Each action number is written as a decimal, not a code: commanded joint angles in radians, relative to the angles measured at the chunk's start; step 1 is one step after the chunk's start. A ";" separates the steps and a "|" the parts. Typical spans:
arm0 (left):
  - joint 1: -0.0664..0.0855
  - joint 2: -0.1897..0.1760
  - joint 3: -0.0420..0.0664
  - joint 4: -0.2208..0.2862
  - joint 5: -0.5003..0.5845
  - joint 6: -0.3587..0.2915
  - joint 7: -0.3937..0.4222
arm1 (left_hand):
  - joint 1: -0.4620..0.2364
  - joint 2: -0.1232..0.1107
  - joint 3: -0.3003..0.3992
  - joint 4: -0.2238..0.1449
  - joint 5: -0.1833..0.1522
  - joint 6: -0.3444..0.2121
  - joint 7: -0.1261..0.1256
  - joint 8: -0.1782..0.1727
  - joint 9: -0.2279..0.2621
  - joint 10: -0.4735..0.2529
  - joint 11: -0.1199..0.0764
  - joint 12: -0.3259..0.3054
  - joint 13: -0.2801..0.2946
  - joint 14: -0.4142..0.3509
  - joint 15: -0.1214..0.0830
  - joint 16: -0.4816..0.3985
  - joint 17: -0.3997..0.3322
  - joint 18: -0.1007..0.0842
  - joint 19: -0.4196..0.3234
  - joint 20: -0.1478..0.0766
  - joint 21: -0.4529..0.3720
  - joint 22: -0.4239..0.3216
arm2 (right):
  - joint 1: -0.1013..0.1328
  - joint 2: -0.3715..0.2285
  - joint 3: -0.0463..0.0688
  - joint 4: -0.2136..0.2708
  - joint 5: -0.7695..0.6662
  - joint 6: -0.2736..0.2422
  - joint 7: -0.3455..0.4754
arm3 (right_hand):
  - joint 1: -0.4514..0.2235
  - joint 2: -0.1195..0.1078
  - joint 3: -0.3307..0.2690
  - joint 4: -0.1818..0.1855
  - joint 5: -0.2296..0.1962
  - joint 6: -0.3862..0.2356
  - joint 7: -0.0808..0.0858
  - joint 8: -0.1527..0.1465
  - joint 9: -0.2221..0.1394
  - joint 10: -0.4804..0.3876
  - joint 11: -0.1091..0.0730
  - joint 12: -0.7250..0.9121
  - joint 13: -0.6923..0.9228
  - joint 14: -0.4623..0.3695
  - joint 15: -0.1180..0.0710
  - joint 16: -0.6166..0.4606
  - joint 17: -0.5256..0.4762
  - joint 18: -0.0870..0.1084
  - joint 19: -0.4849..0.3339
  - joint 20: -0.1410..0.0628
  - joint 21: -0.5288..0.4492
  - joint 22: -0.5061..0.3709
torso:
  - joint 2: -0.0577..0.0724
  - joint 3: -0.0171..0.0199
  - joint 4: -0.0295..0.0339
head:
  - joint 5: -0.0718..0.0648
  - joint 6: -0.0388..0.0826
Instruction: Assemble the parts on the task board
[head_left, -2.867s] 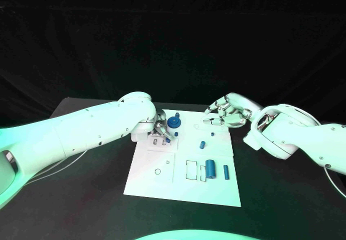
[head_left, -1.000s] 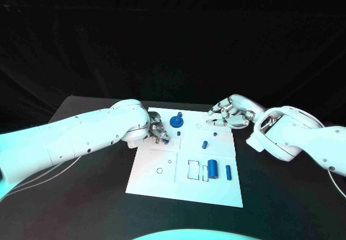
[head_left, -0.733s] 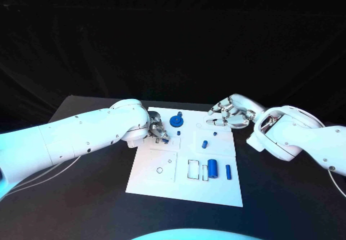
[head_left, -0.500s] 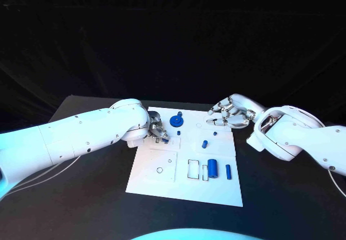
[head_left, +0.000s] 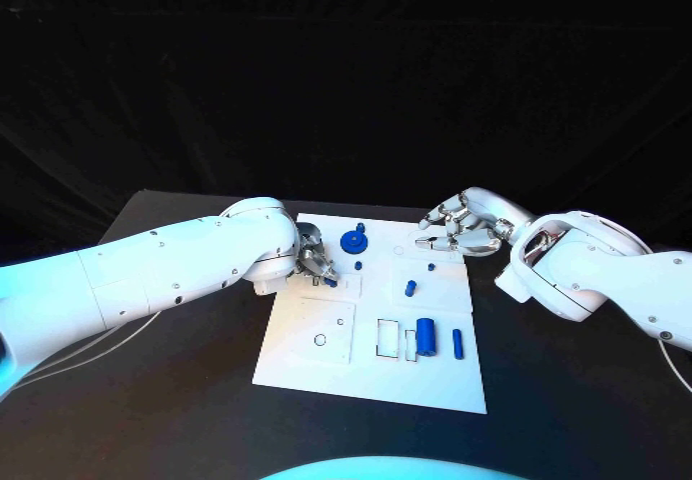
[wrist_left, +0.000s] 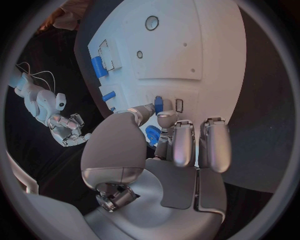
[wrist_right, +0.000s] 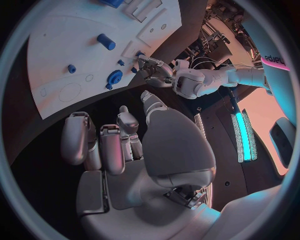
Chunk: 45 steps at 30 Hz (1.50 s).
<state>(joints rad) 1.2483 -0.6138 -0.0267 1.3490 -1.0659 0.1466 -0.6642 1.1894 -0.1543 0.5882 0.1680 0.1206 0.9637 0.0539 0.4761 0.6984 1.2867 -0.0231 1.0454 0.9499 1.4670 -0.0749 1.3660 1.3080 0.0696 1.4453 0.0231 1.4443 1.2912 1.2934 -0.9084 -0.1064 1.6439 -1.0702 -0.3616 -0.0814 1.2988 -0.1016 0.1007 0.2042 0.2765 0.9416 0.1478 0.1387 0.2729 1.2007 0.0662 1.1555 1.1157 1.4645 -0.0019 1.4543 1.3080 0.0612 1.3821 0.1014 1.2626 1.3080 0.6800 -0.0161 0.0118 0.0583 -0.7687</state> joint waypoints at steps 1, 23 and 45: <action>-0.001 0.001 0.000 0.005 -0.004 0.025 -0.002 | -0.003 0.004 0.122 -0.128 0.000 0.001 -0.009 0.005 0.001 0.006 -0.003 0.003 0.001 0.050 -0.009 -0.005 0.082 -0.012 -0.002 -0.005 -0.005 0.001 | -0.001 0.000 0.000 0.001 0.000 0.013 -0.001 | -0.010 0.002 -0.004 0.000 0.006 0.000 -0.002 0.006 0.001 0.002 -0.003 0.000 -0.001 0.060 -0.008 -0.004 0.069 0.016 -0.003 -0.003 -0.006 0.027 | 0.000 -0.0004 -0.0007 | 0.000 -0.001; -0.001 0.004 0.000 0.003 0.000 0.035 -0.003 | -0.065 -0.010 0.057 -0.114 -0.007 0.021 -0.021 0.025 0.012 0.023 -0.012 0.028 0.021 0.051 -0.016 -0.006 0.083 -0.013 0.000 -0.010 -0.004 0.005 | -0.002 0.000 0.000 0.002 0.002 0.013 0.000 | -0.012 0.004 -0.006 0.002 0.009 0.000 -0.002 0.007 0.002 0.000 -0.003 -0.001 -0.003 0.059 -0.008 -0.008 0.062 0.017 -0.007 -0.003 -0.012 0.023 | 0.000 0.0006 -0.0012 | -0.002 -0.003; -0.001 0.014 0.000 -0.007 -0.021 0.035 -0.017 | -0.109 -0.004 -0.017 -0.077 -0.006 0.033 -0.025 0.035 0.013 0.034 -0.016 0.056 0.045 0.051 -0.019 -0.006 0.085 -0.015 0.006 -0.014 0.001 0.016 | -0.002 -0.001 0.000 0.004 0.003 0.011 0.001 | -0.014 0.004 -0.008 0.004 0.010 0.000 -0.002 0.007 0.002 -0.002 -0.003 -0.004 -0.006 0.055 -0.008 -0.018 0.048 0.020 -0.013 -0.004 -0.023 0.015 | 0.000 0.0000 -0.0010 | -0.007 -0.004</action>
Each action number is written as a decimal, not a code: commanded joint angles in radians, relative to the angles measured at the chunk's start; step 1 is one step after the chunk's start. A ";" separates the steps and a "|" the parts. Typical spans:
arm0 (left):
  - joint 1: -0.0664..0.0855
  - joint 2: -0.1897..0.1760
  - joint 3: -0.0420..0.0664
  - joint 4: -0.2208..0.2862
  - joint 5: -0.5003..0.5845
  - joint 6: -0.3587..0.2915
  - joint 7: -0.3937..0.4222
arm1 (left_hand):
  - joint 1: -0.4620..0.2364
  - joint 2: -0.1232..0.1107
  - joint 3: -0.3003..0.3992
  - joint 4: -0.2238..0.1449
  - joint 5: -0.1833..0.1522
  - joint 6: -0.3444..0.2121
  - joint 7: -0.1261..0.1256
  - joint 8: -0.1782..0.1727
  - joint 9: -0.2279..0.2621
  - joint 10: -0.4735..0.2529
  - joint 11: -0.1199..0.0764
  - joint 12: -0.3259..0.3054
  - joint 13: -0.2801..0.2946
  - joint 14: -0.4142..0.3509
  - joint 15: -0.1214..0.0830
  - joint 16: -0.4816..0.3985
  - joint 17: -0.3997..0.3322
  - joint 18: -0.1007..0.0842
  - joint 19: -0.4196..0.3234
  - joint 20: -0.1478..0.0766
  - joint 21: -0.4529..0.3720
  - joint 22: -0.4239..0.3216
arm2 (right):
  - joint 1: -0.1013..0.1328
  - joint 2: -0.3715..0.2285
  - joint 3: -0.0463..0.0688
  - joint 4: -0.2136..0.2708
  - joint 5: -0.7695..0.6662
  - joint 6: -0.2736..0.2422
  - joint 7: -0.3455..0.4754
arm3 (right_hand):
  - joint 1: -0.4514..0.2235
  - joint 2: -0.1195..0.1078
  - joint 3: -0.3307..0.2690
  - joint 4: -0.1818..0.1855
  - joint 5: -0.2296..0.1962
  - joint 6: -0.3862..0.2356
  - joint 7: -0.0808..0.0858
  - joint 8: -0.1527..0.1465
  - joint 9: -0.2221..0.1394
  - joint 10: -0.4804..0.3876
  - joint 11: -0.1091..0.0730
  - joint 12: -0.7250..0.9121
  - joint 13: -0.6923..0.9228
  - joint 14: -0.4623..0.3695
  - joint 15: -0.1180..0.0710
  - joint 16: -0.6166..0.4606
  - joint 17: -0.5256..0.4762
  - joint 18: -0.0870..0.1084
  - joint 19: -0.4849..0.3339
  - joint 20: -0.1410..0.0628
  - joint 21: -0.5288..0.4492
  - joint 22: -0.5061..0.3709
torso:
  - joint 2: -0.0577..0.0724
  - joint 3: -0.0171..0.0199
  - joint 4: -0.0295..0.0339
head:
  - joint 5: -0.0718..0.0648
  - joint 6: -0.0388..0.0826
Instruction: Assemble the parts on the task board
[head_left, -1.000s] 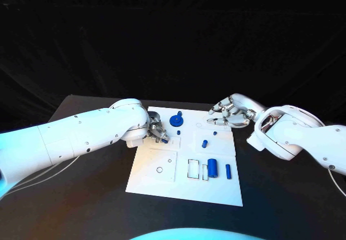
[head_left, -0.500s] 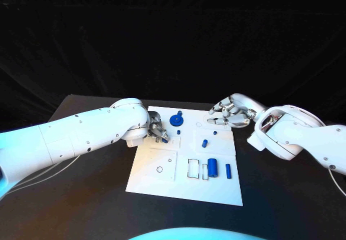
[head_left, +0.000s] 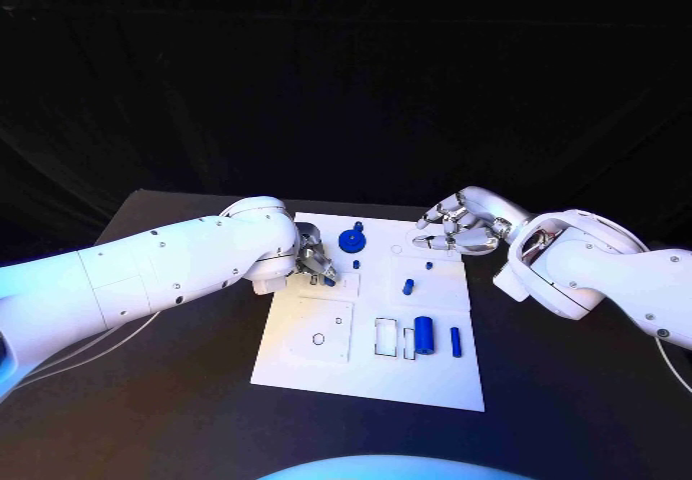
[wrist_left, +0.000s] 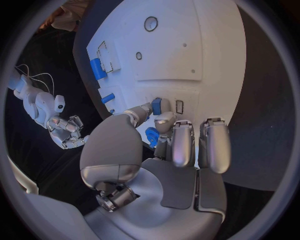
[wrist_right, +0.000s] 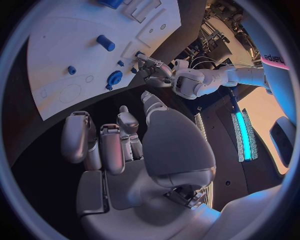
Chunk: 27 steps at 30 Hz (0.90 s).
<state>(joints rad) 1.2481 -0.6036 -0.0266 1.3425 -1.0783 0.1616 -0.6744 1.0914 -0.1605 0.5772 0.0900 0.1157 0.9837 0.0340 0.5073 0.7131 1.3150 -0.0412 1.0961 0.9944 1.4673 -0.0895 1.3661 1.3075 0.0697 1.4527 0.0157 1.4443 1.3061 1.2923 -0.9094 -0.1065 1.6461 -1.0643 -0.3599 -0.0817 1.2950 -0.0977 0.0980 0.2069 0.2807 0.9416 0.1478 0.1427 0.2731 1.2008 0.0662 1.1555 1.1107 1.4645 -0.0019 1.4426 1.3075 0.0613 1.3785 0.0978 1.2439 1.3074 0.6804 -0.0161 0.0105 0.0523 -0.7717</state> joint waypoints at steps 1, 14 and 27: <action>-0.001 0.004 0.000 -0.001 -0.008 0.020 -0.007 | -0.012 0.003 -0.008 0.003 -0.001 0.013 -0.005 0.004 -0.002 0.006 0.002 0.006 0.001 0.051 -0.005 -0.006 0.085 -0.015 -0.001 -0.007 0.001 0.002 | -0.001 0.000 0.000 0.002 -0.003 0.009 0.001 | -0.010 0.000 -0.005 0.001 0.006 -0.001 -0.002 0.003 0.001 -0.002 -0.003 -0.004 -0.001 0.055 -0.008 -0.007 0.047 0.020 -0.010 0.000 -0.005 0.015 | 0.000 -0.0001 0.0002 | -0.001 -0.001; -0.001 0.012 0.000 -0.008 -0.012 0.030 -0.015 | -0.040 0.003 -0.048 0.032 -0.002 0.018 -0.006 0.011 -0.001 0.012 0.002 0.021 0.014 0.051 -0.005 -0.007 0.086 -0.016 0.002 -0.008 0.003 0.007 | -0.001 -0.003 0.000 0.003 -0.001 0.008 0.001 | -0.011 0.000 -0.007 0.002 0.006 -0.001 -0.002 0.004 0.001 -0.004 -0.003 -0.006 -0.003 0.052 -0.009 -0.012 0.040 0.022 -0.015 0.000 -0.014 0.009 | 0.000 0.0000 0.0000 | -0.004 -0.003; -0.001 0.012 0.000 -0.012 -0.015 0.021 -0.025 | -0.091 0.009 -0.184 0.096 -0.004 0.021 -0.005 0.029 0.005 0.017 0.002 0.040 0.027 0.052 -0.005 -0.007 0.088 -0.016 0.002 -0.009 0.002 0.008 | -0.001 -0.004 0.000 0.005 0.000 0.005 0.002 | -0.012 0.000 -0.010 0.004 0.007 -0.002 -0.002 0.005 0.001 -0.006 -0.003 -0.008 -0.005 0.051 -0.009 -0.017 0.034 0.023 -0.019 0.000 -0.022 0.004 | 0.000 0.0000 0.0008 | -0.008 -0.004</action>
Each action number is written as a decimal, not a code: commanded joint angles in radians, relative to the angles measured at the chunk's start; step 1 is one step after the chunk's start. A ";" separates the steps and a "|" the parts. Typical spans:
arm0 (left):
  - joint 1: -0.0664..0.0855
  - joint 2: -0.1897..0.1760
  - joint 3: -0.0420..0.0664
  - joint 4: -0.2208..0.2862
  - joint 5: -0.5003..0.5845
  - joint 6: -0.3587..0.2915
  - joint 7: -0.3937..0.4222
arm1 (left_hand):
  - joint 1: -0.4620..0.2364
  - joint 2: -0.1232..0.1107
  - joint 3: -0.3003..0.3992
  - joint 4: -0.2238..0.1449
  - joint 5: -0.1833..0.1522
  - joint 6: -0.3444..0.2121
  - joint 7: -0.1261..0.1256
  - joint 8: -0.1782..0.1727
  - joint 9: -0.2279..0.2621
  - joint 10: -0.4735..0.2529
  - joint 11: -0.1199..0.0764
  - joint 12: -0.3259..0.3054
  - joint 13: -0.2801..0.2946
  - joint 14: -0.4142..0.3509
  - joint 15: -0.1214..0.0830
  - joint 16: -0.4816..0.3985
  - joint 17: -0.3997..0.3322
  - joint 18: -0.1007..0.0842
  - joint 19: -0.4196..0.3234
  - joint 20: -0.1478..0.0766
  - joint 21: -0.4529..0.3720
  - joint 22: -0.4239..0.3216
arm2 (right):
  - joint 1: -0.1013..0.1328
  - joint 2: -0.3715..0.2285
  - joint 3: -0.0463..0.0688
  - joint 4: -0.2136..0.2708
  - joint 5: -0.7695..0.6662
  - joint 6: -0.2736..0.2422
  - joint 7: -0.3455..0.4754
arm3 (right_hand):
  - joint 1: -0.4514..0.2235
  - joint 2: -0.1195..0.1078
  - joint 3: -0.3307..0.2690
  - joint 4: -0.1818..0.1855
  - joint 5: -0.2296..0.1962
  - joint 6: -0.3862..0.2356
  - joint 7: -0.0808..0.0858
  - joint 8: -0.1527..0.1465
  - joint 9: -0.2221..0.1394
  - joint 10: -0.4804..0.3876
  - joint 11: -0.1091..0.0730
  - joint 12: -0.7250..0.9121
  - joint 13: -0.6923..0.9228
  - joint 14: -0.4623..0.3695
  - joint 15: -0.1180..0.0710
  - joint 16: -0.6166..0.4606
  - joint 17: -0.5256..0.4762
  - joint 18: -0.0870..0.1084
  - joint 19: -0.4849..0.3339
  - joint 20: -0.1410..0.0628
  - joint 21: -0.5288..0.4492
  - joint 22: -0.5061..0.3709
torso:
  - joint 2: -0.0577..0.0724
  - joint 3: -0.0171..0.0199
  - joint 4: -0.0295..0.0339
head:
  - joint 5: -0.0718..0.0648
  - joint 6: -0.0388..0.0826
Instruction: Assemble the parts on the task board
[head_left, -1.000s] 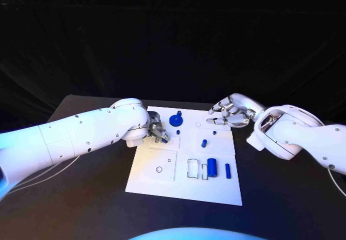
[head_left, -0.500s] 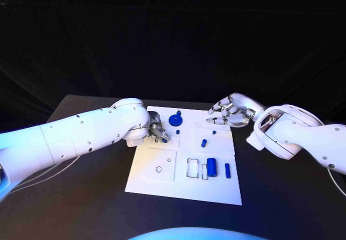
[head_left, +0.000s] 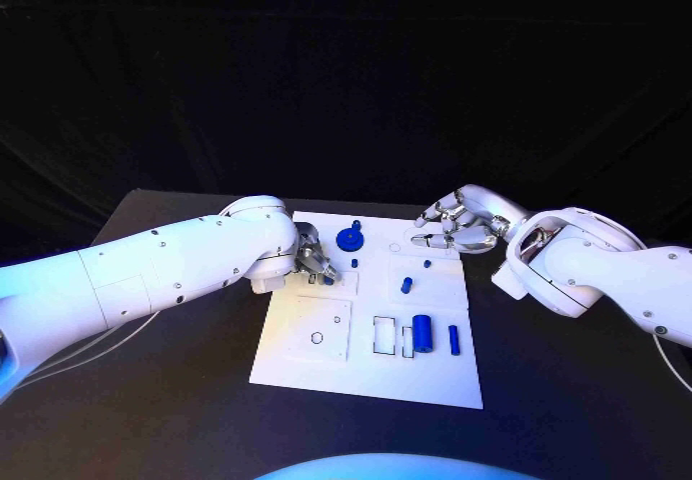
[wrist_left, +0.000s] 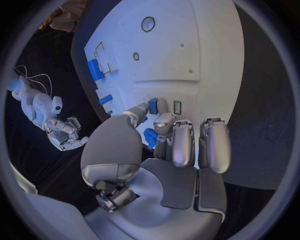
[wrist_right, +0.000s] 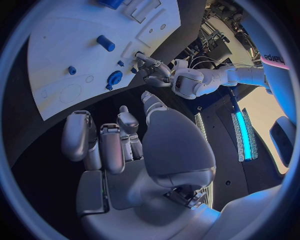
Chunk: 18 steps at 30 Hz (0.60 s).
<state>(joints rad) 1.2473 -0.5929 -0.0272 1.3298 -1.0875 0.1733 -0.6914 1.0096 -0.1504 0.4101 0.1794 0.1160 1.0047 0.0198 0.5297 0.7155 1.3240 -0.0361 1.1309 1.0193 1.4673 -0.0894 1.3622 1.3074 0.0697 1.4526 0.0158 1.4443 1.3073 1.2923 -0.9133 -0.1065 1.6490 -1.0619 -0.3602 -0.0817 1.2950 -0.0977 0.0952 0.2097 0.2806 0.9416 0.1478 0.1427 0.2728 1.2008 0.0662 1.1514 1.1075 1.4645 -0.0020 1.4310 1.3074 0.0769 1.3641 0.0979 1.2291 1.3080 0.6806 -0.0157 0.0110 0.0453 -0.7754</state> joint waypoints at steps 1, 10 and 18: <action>0.000 0.001 0.000 0.001 -0.006 0.009 -0.008 | -0.010 0.000 -0.029 0.010 -0.004 0.001 0.008 0.010 0.003 0.008 -0.003 0.007 0.004 0.052 -0.005 -0.004 0.088 -0.016 0.002 -0.009 0.002 0.007 | -0.001 -0.001 0.000 0.002 -0.003 0.004 0.002 | -0.013 0.000 -0.008 0.001 0.007 -0.003 -0.002 0.005 0.001 -0.007 -0.003 -0.004 -0.002 0.050 -0.009 -0.006 0.033 0.008 -0.006 0.000 -0.009 0.002 | 0.000 -0.0004 0.0004 | -0.001 0.000; 0.000 -0.001 0.001 -0.001 -0.003 -0.012 -0.004 | -0.006 0.015 -0.087 0.033 -0.003 -0.002 0.006 0.022 0.006 0.008 -0.005 0.011 0.006 0.052 -0.007 -0.004 0.089 -0.015 0.001 -0.010 0.001 0.006 | -0.001 -0.001 0.000 0.002 -0.002 0.002 0.003 | -0.013 0.000 -0.010 0.003 0.007 -0.005 -0.002 0.005 0.001 -0.009 -0.003 -0.006 -0.005 0.048 -0.009 -0.012 0.025 0.010 -0.010 0.000 -0.016 -0.003 | 0.000 -0.0004 0.0008 | -0.002 0.002; 0.000 -0.003 0.001 0.003 0.013 -0.046 0.010 | -0.019 0.019 -0.179 0.081 -0.005 -0.005 0.003 0.032 0.006 0.010 -0.007 0.018 0.010 0.052 -0.008 -0.005 0.090 -0.015 0.002 -0.011 0.000 0.006 | -0.001 -0.001 0.000 0.001 -0.002 0.002 0.004 | -0.013 0.000 -0.010 0.003 0.007 -0.005 -0.002 0.005 0.001 -0.009 -0.003 -0.006 -0.005 0.048 -0.009 -0.013 0.024 0.010 -0.011 0.000 -0.018 -0.004 | 0.000 -0.0007 0.0002 | -0.002 0.004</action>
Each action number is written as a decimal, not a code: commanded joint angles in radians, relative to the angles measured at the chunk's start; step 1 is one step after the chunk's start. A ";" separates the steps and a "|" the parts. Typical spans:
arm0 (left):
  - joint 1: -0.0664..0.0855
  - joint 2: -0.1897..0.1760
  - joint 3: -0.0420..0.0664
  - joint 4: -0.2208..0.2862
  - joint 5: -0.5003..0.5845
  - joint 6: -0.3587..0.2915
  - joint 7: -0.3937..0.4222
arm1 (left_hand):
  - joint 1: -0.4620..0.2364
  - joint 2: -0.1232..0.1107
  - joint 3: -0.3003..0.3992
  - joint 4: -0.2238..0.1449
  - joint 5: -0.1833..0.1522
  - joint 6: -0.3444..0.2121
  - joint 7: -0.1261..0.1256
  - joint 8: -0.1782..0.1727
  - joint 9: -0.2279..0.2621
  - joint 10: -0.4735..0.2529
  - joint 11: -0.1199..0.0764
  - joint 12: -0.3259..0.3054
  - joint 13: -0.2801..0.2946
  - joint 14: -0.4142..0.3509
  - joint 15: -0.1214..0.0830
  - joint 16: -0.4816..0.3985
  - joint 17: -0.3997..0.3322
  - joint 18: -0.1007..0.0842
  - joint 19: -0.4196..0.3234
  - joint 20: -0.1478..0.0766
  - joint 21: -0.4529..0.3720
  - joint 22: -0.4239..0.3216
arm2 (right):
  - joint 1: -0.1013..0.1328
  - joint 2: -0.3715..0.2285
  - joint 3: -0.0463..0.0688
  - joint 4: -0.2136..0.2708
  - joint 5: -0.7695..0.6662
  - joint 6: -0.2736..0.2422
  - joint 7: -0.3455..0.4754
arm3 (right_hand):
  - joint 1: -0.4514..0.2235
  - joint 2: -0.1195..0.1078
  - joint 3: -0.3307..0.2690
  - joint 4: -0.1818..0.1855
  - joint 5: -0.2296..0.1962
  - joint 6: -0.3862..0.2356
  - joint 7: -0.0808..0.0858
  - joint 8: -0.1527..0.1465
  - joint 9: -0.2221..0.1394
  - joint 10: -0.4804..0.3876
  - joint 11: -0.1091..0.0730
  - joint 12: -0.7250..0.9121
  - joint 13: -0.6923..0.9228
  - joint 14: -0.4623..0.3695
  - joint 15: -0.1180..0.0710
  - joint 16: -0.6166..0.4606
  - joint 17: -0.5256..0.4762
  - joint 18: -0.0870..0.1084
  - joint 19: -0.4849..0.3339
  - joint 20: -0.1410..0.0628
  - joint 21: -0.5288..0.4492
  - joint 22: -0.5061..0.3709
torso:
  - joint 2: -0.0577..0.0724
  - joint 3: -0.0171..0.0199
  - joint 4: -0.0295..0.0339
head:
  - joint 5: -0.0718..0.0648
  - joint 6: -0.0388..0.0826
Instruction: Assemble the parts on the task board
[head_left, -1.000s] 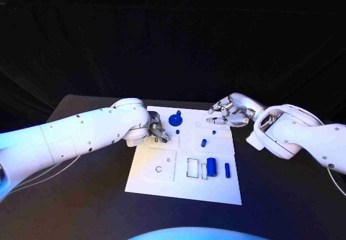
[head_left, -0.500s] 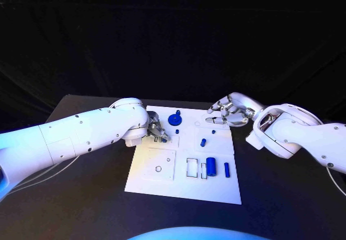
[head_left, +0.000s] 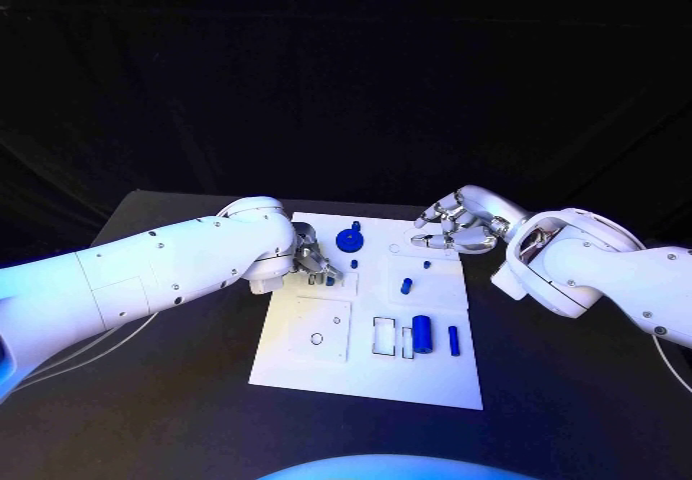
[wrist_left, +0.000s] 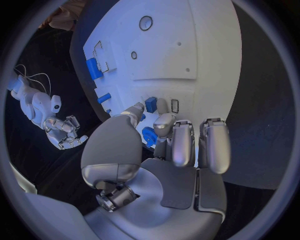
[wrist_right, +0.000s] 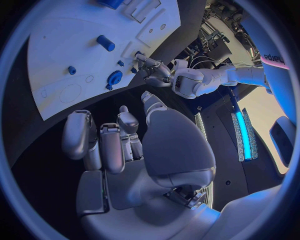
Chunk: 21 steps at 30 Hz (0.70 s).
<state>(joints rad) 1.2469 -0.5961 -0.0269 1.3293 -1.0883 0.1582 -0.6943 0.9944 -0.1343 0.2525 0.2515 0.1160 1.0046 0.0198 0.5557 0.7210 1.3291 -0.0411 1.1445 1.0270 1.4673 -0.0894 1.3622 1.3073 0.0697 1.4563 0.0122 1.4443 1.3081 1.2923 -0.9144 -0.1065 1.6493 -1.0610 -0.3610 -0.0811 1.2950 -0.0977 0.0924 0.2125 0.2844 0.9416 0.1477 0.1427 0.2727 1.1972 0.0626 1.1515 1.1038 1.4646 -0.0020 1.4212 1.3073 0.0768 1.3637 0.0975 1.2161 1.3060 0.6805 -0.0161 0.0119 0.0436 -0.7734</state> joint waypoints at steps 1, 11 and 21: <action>0.000 0.000 0.001 0.005 0.017 -0.036 0.016 | -0.001 0.003 -0.034 0.014 -0.005 -0.006 0.003 0.007 0.000 0.005 -0.002 0.005 0.002 0.052 -0.009 -0.005 0.090 -0.015 -0.002 -0.008 0.000 0.005 | -0.001 0.001 0.000 0.000 -0.003 0.003 0.003 | -0.013 0.000 -0.007 0.000 0.004 -0.005 -0.002 0.005 0.001 -0.006 0.001 -0.006 -0.001 0.047 -0.009 -0.004 0.023 0.010 -0.011 0.000 -0.006 -0.002 | 0.000 -0.0003 -0.0005 | 0.000 0.002; 0.003 -0.031 0.031 0.031 0.057 -0.004 0.049 | 0.083 0.021 -0.096 0.007 -0.001 -0.024 0.008 0.008 -0.006 -0.025 0.002 -0.033 -0.047 0.052 -0.006 -0.007 0.090 -0.013 -0.008 -0.007 -0.008 -0.007 | -0.001 0.001 0.000 -0.003 -0.002 0.003 0.003 | -0.013 0.000 -0.007 0.000 0.004 -0.005 -0.002 0.005 0.001 -0.006 0.001 -0.006 -0.001 0.047 -0.009 -0.004 0.023 0.010 -0.011 0.000 -0.006 -0.002 | -0.001 0.0014 0.0004 | 0.001 0.005; 0.065 -0.045 0.059 -0.020 0.031 0.064 0.082 | 0.136 0.037 -0.135 0.010 0.000 -0.079 0.034 -0.036 -0.040 -0.094 0.023 -0.125 -0.157 0.051 0.009 -0.011 0.088 -0.007 -0.024 0.002 -0.027 -0.037 | -0.001 0.002 0.000 -0.007 -0.002 0.003 0.001 | -0.014 0.000 -0.008 0.001 0.004 -0.006 -0.002 0.005 0.001 -0.005 0.001 -0.006 0.000 0.047 -0.008 -0.005 0.022 0.010 -0.011 0.000 -0.007 -0.003 | -0.001 0.0011 0.0006 | 0.010 0.017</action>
<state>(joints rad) 1.3090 -0.6450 0.0317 1.3179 -1.0535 0.1780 -0.6469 1.1253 -0.0960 0.1204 0.2656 0.1159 0.9263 0.0530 0.5201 0.6807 1.2391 -0.0191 1.0245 0.8759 1.4667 -0.0847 1.3584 1.3080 0.0697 1.4378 0.0126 1.4209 1.2732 1.2922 -0.9134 -0.1065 1.6429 -1.0595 -0.3612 -0.0811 1.2949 -0.0976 0.0897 0.2152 0.2844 0.9416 0.1477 0.1426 0.2725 1.1973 0.0627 1.1515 1.1039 1.4645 -0.0020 1.4213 1.3079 0.0768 1.3570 0.0979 1.2125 1.3045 0.6796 -0.0146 0.0119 0.0502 -0.7604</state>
